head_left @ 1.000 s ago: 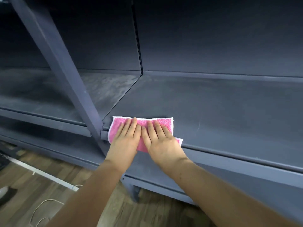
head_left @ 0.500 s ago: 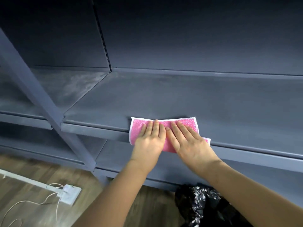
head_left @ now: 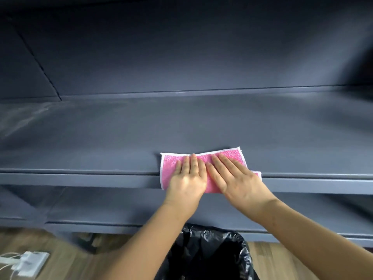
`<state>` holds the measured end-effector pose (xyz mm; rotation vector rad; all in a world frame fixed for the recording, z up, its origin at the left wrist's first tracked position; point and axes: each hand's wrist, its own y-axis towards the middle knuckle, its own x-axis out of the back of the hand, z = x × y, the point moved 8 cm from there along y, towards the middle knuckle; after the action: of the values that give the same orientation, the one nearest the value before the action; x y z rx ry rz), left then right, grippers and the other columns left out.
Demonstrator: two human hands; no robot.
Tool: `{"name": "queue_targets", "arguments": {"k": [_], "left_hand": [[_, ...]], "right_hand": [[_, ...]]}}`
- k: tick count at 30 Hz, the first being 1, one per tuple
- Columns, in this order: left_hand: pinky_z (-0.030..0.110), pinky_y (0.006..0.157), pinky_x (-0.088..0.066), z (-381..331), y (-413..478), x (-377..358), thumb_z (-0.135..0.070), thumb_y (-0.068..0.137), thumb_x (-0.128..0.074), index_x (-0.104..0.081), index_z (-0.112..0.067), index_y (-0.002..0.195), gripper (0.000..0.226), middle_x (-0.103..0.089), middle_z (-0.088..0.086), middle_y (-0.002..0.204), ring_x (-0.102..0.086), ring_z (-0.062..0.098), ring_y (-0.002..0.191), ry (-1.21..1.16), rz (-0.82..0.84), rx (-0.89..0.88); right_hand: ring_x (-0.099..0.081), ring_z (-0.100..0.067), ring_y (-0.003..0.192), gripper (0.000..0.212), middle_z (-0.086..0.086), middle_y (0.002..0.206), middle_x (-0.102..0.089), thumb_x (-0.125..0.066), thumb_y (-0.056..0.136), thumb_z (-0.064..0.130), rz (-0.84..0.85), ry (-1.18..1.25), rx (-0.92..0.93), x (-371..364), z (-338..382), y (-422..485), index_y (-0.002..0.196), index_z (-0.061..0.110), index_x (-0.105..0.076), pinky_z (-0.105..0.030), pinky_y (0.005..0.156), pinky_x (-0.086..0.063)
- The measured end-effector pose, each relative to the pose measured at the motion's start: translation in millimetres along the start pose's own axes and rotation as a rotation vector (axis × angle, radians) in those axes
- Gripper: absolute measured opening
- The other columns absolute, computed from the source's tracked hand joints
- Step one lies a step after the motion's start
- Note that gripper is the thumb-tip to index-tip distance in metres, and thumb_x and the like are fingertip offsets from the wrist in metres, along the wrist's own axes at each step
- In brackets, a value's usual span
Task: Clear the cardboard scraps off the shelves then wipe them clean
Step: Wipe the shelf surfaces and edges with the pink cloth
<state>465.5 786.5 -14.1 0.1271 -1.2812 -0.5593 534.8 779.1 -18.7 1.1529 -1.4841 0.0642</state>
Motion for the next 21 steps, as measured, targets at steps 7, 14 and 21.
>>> {"name": "queue_targets", "arguments": {"k": [7,14,21], "left_hand": [[0.031,0.066,-0.058,-86.8,36.2,11.4,-0.018,0.036,-0.081,-0.073,-0.003,0.085,0.052,-0.074,0.013,0.087,-0.072,0.023,0.078,-0.035,0.014,-0.07],[0.031,0.066,-0.057,-179.4,72.9,26.3,-0.016,0.061,-0.048,-0.074,-0.004,0.083,0.036,-0.075,0.012,0.085,-0.072,0.023,0.076,-0.102,0.041,-0.13],[0.031,0.064,-0.058,-270.3,109.7,41.6,-0.005,0.064,-0.028,-0.074,-0.002,0.083,0.05,-0.075,0.013,0.084,-0.072,0.024,0.074,-0.103,0.082,-0.144]], "right_hand": [[-0.068,-0.03,0.1,0.047,-0.017,0.11,-0.069,-0.004,0.095,0.001,-0.032,-0.028,-0.014,14.5,-69.6,-62.6,0.118,0.001,-0.045,-0.038,0.082,-0.057],[-0.066,-0.033,0.103,0.041,-0.019,0.113,-0.068,-0.012,0.094,0.0,-0.029,-0.105,-0.026,32.6,-142.0,-129.1,0.12,0.0,-0.044,-0.041,0.084,-0.056],[-0.066,-0.035,0.104,0.037,-0.021,0.112,-0.067,-0.04,0.083,0.002,-0.034,-0.185,-0.07,52.3,-214.2,-196.1,0.119,-0.001,-0.046,-0.045,0.087,-0.052]]}}
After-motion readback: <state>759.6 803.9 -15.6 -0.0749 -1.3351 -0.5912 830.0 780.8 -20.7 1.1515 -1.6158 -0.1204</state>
